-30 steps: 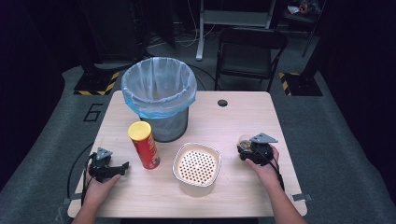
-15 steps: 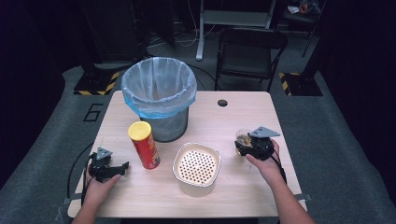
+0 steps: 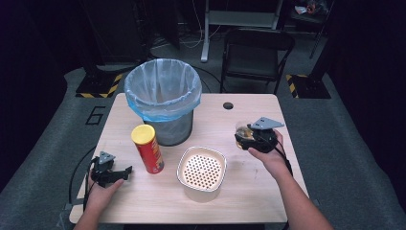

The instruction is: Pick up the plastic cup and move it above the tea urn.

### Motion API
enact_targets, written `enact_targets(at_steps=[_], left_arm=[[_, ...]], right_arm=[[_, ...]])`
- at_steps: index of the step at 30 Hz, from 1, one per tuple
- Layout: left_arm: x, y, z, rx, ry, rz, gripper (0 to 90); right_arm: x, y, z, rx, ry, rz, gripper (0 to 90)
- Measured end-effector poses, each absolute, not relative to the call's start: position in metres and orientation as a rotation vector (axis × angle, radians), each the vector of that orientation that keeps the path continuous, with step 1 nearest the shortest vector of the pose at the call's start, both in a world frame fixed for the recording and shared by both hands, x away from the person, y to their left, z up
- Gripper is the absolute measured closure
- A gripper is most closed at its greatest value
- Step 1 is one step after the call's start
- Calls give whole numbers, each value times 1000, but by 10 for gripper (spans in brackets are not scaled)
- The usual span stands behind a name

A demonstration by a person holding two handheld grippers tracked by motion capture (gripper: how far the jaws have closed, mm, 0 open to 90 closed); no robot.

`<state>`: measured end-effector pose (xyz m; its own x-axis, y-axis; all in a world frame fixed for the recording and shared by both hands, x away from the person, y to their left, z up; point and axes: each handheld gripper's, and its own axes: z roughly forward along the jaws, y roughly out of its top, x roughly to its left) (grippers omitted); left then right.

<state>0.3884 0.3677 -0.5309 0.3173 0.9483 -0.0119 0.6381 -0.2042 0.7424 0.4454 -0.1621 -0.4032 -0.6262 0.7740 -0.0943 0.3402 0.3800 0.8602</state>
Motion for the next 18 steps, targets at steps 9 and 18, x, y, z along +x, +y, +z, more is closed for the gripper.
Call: enact_targets(at_steps=[9, 18], left_arm=[[388, 368, -531, 1927, 1397, 611, 121], [388, 368, -531, 1933, 1399, 608, 121]], right_arm=[[453, -149, -390, 901, 2180, 1219, 339], [456, -137, -385, 831, 2204, 1200, 345]])
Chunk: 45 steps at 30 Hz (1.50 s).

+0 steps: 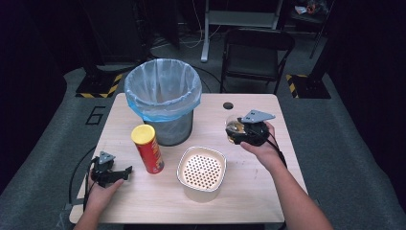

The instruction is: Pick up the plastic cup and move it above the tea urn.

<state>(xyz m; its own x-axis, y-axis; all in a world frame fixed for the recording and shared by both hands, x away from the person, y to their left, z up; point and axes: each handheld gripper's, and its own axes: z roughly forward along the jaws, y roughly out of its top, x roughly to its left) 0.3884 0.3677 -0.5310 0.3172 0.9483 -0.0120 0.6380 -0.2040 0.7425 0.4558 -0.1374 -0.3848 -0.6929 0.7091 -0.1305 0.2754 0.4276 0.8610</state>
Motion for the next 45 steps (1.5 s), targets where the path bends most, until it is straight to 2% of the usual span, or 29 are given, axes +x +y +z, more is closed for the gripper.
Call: enact_targets(at_steps=[12, 45], left_arm=[[388, 368, -531, 1934, 1399, 608, 121], [388, 368, -531, 1933, 1400, 608, 121]], right_arm=[[456, -131, -385, 800, 2215, 1204, 345], [435, -95, -391, 412, 2213, 1079, 353]])
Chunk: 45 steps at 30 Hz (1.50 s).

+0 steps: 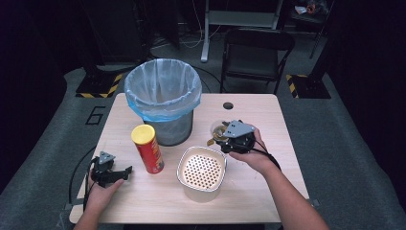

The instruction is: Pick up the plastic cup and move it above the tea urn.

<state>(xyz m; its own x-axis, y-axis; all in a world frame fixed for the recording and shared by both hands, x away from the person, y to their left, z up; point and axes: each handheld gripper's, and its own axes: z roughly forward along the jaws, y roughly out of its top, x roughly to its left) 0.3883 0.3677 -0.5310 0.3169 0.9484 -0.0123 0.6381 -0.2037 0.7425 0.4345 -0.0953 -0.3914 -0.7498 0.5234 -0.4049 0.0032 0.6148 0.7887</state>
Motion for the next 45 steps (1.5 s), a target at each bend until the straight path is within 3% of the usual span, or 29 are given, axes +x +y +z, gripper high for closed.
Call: enact_targets(at_steps=[23, 45], left_arm=[[388, 368, -531, 1934, 1400, 608, 121], [388, 368, -531, 1934, 1398, 608, 121]], right_arm=[[405, -70, -401, 68, 2069, 811, 367], [357, -28, -436, -595, 1620, 143, 376]])
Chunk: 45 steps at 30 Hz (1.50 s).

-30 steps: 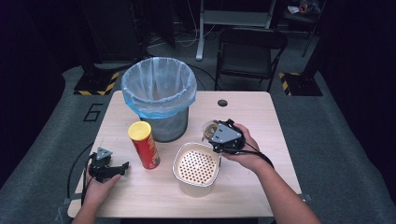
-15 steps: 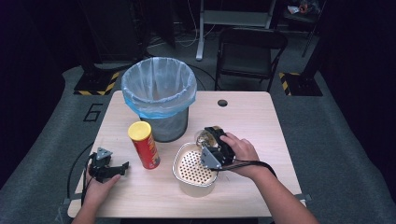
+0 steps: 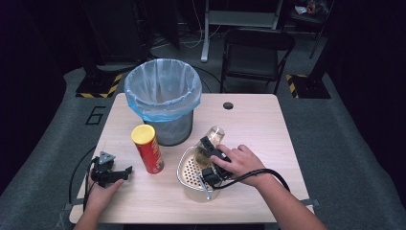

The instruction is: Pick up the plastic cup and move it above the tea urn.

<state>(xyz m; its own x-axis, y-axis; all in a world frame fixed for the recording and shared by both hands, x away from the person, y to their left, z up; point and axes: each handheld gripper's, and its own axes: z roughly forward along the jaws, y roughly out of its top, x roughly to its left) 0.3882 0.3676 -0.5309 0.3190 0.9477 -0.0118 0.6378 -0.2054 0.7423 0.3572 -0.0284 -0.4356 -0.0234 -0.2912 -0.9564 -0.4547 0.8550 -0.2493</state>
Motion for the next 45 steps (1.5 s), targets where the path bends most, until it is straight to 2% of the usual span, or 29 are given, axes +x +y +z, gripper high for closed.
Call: enact_targets(at_steps=[19, 45], left_arm=[[388, 368, -531, 1936, 1397, 608, 121], [388, 368, -531, 1940, 1393, 605, 121]], right_arm=[[346, -25, -431, -705, 1497, 107, 374], [341, -24, -426, -695, 1448, 129, 373]])
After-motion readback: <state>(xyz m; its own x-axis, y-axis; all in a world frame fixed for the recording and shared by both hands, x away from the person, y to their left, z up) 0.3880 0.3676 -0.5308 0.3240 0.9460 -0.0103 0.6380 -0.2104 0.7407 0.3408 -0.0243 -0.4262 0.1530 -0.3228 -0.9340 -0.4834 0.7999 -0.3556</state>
